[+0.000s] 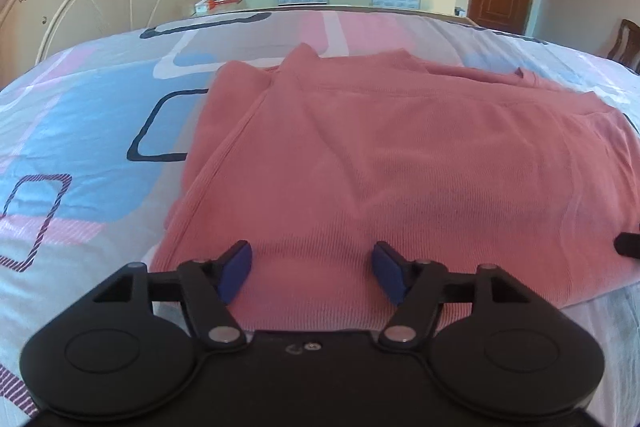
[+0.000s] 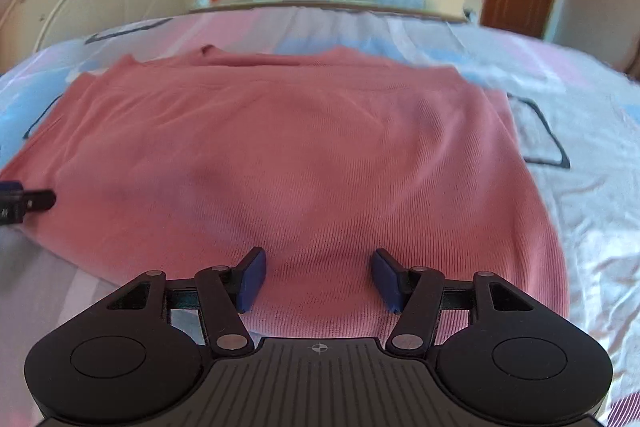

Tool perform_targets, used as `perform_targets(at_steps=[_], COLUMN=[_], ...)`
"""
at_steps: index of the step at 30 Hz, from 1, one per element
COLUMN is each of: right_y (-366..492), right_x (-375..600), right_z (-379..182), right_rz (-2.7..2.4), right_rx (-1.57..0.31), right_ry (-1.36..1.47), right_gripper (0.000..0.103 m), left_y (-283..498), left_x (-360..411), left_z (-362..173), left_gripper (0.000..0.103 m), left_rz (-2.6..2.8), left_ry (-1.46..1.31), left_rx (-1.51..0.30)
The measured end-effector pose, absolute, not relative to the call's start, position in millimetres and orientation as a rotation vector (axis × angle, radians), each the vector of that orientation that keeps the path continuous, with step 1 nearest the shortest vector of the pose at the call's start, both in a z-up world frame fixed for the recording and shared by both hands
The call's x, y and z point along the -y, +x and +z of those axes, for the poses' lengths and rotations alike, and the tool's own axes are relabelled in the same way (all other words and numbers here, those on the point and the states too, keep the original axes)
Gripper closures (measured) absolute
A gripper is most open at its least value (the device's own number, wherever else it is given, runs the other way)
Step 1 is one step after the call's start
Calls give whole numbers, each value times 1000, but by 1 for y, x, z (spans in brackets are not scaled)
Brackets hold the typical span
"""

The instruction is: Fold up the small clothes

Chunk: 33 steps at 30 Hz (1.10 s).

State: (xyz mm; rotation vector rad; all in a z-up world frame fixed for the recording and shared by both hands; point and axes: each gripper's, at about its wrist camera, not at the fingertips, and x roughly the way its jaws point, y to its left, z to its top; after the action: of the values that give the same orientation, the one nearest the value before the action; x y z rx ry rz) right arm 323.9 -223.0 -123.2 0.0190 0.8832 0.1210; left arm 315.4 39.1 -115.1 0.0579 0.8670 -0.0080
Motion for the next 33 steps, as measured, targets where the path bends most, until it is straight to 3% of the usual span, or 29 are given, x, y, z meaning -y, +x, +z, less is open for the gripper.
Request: perform_targets(at_steps=[12, 24, 27, 33], right_y=[304, 313, 324, 318], right_x=[212, 156, 149, 155], right_z=[-95, -104, -119, -106], right_rz=[123, 84, 74, 121], right_rx=[-837, -852, -933, -873], right_ry=[117, 74, 13, 39], right_gripper=[44, 44, 43, 43], left_y=[302, 298, 298, 300], left_x=[-49, -59, -59, -69], left_z=[-103, -116, -116, -112], left_gripper=[29, 24, 23, 23], left_rz=[-51, -130, -135, -132], left_ry=[-29, -52, -56, -138], left_rx=[-929, -911, -912, -935])
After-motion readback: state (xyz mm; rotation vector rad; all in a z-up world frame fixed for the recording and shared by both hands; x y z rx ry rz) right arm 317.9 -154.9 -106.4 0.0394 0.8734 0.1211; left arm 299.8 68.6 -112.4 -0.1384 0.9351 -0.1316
